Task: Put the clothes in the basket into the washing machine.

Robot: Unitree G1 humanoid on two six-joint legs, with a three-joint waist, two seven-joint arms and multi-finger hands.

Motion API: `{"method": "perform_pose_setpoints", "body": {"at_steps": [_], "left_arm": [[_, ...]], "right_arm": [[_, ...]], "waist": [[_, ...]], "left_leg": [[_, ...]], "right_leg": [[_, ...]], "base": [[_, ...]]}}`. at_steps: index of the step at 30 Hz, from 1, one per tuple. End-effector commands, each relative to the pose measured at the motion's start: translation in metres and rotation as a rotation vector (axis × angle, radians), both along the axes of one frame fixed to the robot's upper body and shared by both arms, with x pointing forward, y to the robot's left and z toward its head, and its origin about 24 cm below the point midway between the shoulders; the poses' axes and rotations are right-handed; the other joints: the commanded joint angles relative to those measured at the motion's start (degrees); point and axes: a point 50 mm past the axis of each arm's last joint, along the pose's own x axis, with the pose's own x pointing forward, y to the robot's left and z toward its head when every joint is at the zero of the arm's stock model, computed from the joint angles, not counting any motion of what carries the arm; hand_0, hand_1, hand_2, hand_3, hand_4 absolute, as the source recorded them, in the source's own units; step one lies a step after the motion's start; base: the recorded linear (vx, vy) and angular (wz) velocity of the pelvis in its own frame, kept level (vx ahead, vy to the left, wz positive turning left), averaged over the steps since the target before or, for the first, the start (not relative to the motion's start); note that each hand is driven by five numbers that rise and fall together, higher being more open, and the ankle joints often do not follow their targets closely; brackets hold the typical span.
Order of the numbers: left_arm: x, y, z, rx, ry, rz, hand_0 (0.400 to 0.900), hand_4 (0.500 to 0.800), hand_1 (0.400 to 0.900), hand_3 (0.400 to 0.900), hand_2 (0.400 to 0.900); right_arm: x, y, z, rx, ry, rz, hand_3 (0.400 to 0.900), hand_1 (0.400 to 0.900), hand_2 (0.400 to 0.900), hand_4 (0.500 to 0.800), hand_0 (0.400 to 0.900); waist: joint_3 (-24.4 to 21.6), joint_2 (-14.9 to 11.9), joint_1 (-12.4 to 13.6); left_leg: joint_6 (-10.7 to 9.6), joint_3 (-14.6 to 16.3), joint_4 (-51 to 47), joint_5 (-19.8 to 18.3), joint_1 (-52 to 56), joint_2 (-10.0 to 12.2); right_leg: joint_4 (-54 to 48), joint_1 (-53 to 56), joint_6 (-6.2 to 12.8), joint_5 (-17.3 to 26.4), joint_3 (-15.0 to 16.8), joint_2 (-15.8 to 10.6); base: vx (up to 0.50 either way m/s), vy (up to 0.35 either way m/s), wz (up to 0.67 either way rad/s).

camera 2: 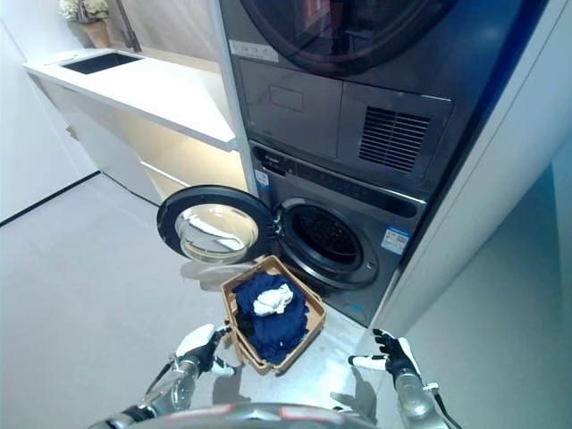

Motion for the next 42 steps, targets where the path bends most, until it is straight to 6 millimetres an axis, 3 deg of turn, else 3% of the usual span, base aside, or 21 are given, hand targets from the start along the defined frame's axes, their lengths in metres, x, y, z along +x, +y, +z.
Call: {"method": "perform_pose_setpoints", "body": {"at_steps": [1,5,7,8,10,11,12,16,20,21,23,27,29,34,36,38,42], "left_arm": [[0.048,0.005,0.023,-0.004,-0.173,0.053,0.900,0.800,0.900,0.900,0.900],[0.058,-0.007,0.027,-0.054,-0.193,0.038,0.900,0.800,0.900,0.900,0.900],[0.054,-0.010,0.024,-0.050,-0.177,0.006,0.900,0.800,0.900,0.900,0.900],[0.054,-0.010,0.024,-0.050,-0.177,0.007,0.900,0.800,0.900,0.900,0.900],[0.050,-0.009,0.021,-0.044,-0.165,0.013,0.900,0.800,0.900,0.900,0.900],[0.050,-0.009,0.021,-0.043,-0.165,0.013,0.900,0.800,0.900,0.900,0.900],[0.050,-0.007,0.022,-0.041,-0.175,0.027,0.900,0.800,0.900,0.900,0.900],[0.058,-0.002,0.027,-0.017,-0.211,0.034,0.900,0.800,0.900,0.900,0.900],[0.071,0.003,0.036,0.015,-0.259,0.020,0.900,0.800,0.900,0.900,0.900],[0.086,0.005,0.047,0.043,-0.303,-0.010,0.900,0.800,0.900,0.900,0.900],[0.092,0.011,0.053,0.058,-0.331,-0.013,0.900,0.800,0.900,0.900,0.900],[0.101,0.014,0.060,0.083,-0.353,-0.031,0.900,0.800,0.900,0.900,0.900],[0.104,0.018,0.063,0.089,-0.361,-0.021,0.900,0.800,0.900,0.900,0.900],[0.109,0.020,0.067,0.107,-0.362,-0.038,0.900,0.800,0.900,0.900,0.900],[0.112,0.023,0.070,0.123,-0.368,-0.044,0.900,0.800,0.900,0.900,0.900],[0.115,0.025,0.073,0.134,-0.371,-0.033,0.900,0.800,0.900,0.900,0.900],[0.120,0.026,0.075,0.139,-0.378,-0.010,0.900,0.800,0.900,0.900,0.900]], "right_arm": [[0.038,-0.022,0.034,-0.040,-0.246,-0.022,0.900,0.900,0.900,0.800,0.900],[0.045,-0.031,0.040,-0.065,-0.268,-0.050,0.900,0.900,0.900,0.800,0.900],[0.050,-0.031,0.040,-0.073,-0.273,-0.057,0.900,0.900,0.900,0.800,0.900],[0.051,-0.031,0.040,-0.073,-0.273,-0.057,0.900,0.900,0.900,0.800,0.900],[0.055,-0.023,0.038,-0.061,-0.276,-0.043,0.900,0.900,0.900,0.800,0.900],[0.056,-0.023,0.038,-0.061,-0.276,-0.042,0.900,0.900,0.900,0.800,0.900],[0.061,-0.018,0.039,-0.056,-0.289,-0.033,0.900,0.900,0.900,0.800,0.900],[0.077,-0.008,0.043,-0.039,-0.319,-0.019,0.900,0.900,0.900,0.800,0.900],[0.087,0.001,0.044,-0.024,-0.332,-0.017,0.900,0.900,0.900,0.800,0.900],[0.090,0.006,0.043,-0.010,-0.329,-0.040,0.900,0.900,0.900,0.800,0.900],[0.094,0.015,0.042,0.004,-0.323,-0.017,0.900,0.900,0.900,0.800,0.900],[0.102,0.025,0.045,0.018,-0.335,0.011,0.900,0.900,0.900,0.800,0.900],[0.106,0.029,0.046,0.039,-0.340,-0.002,0.900,0.900,0.900,0.800,0.900],[0.111,0.038,0.049,0.064,-0.352,0.017,0.900,0.900,0.900,0.800,0.900],[0.112,0.041,0.050,0.073,-0.355,0.019,0.900,0.900,0.900,0.800,0.900],[0.114,0.045,0.050,0.080,-0.356,0.028,0.900,0.900,0.900,0.800,0.900],[0.119,0.045,0.052,0.073,-0.362,0.021,0.900,0.900,0.900,0.800,0.900]], "waist": [[1.09,-4.34,0.98],[3.42,-4.42,0.91],[4.00,-4.47,1.70],[4.01,-4.56,1.75],[4.50,-3.56,2.56],[4.66,-3.65,2.69],[4.97,-2.83,2.99],[4.72,-1.05,3.98],[3.74,-0.22,4.26],[3.56,-0.60,4.33],[3.37,-1.48,4.78],[2.94,-2.81,5.30],[2.78,-3.80,5.12],[3.39,-3.72,5.06],[4.35,-3.42,5.23],[5.25,-3.47,4.94],[6.86,-2.97,3.43]], "left_leg": [[-1.78,0.78,19.64,-3.89,-9.40,0.04],[-1.88,-1.17,22.12,-0.96,-16.51,-0.92],[-1.84,-2.55,16.96,3.35,-21.15,0.74],[-1.87,-2.47,16.59,3.57,-20.97,0.73],[-2.33,-4.34,6.40,7.92,-21.96,4.79],[-2.39,-4.13,5.71,8.24,-21.39,4.85],[-2.91,-4.10,1.56,10.08,-21.89,7.42],[-4.13,-2.90,-1.00,12.69,-21.76,8.90],[-3.35,-2.84,1.20,13.09,-21.67,7.40],[-3.00,-0.70,5.23,11.94,-22.62,5.77],[-2.08,0.93,7.57,10.24,-23.25,4.41],[-0.98,2.50,8.17,8.82,-23.83,2.81],[0.53,3.74,9.31,6.42,-23.93,0.25],[3.40,3.80,9.77,3.54,-22.38,-3.65],[4.68,4.22,9.52,2.37,-20.56,-4.95],[5.17,4.90,8.77,1.42,-18.03,-5.74],[4.63,5.28,7.18,0.80,-15.68,-6.02]], "right_leg": [[4.89,-0.12,0.31,-2.81,1.53,1.19],[4.95,0.24,-0.31,-3.48,-0.54,0.54],[5.47,0.21,-0.15,-3.76,-0.05,0.88],[5.53,0.15,-0.18,-3.77,0.03,0.83],[6.10,1.20,-0.10,-5.59,1.41,1.80],[6.19,1.33,-0.15,-5.67,1.57,1.77],[6.51,2.35,0.12,-7.12,2.65,1.95],[6.28,5.37,1.43,-9.86,5.49,1.33],[6.04,7.32,3.17,-10.97,7.72,-1.63],[6.85,7.60,4.47,-10.33,7.94,-4.26],[7.14,6.59,5.75,-8.24,8.76,-6.49],[7.03,5.16,7.21,-3.22,9.16,-8.83],[8.15,3.96,7.87,4.44,9.21,-11.73],[16.16,0.12,6.45,12.18,10.54,-13.43],[20.92,-2.45,5.73,13.69,8.55,-14.23],[21.56,-3.86,5.53,13.22,4.83,-15.64],[14.23,-8.10,5.59,8.23,3.18,-13.19]], "base": [[-0.06,-0.105,0.53],[-0.06,-0.021,0.42],[0.11,0.038,-0.19],[0.12,0.043,-0.23],[0.20,0.099,-0.33],[0.27,0.165,-0.47],[0.21,0.151,-0.41],[0.21,0.213,-0.54],[0.24,0.349,-0.45],[0.25,0.349,-0.35],[0.22,0.337,-0.36],[0.12,0.229,-0.11],[0.16,0.347,-0.06],[0.11,0.305,0.02],[0.08,0.317,-0.15],[0.10,0.240,-0.12],[0.09,0.101,0.00]]}}
